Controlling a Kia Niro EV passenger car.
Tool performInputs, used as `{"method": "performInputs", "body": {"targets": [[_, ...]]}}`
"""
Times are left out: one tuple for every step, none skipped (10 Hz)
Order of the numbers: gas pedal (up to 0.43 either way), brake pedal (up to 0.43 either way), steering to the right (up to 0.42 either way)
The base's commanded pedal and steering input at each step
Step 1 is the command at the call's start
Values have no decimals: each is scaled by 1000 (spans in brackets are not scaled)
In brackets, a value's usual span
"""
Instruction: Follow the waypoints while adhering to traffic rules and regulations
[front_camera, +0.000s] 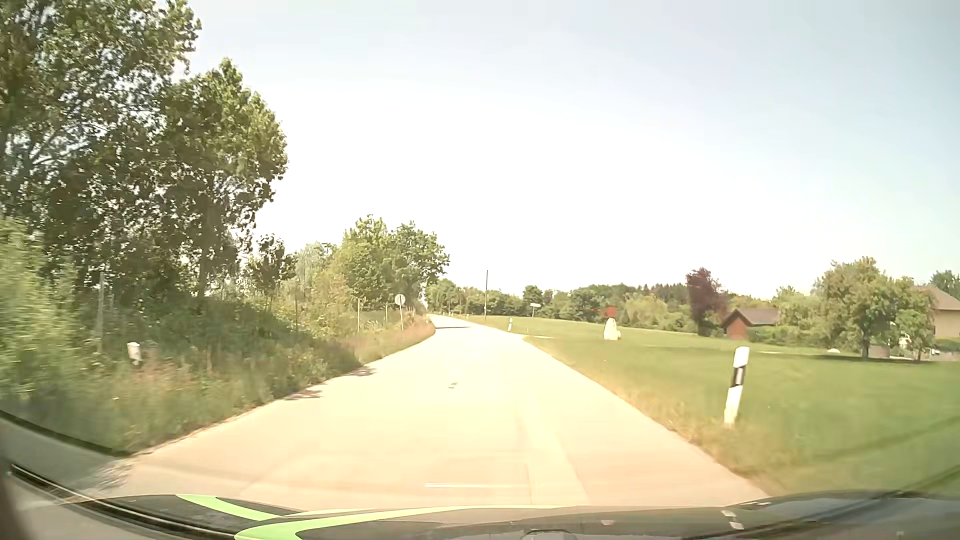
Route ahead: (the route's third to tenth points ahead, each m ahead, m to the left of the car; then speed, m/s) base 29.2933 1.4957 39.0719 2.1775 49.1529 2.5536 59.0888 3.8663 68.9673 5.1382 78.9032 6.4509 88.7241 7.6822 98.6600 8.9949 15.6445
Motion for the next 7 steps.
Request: {"method": "performInputs", "body": {"targets": [[130, 0, -5], [130, 0, -5], [130, 0, -5], [130, 0, -6], [130, 0, -7], [130, 0, -7], [130, 0, -7]]}}
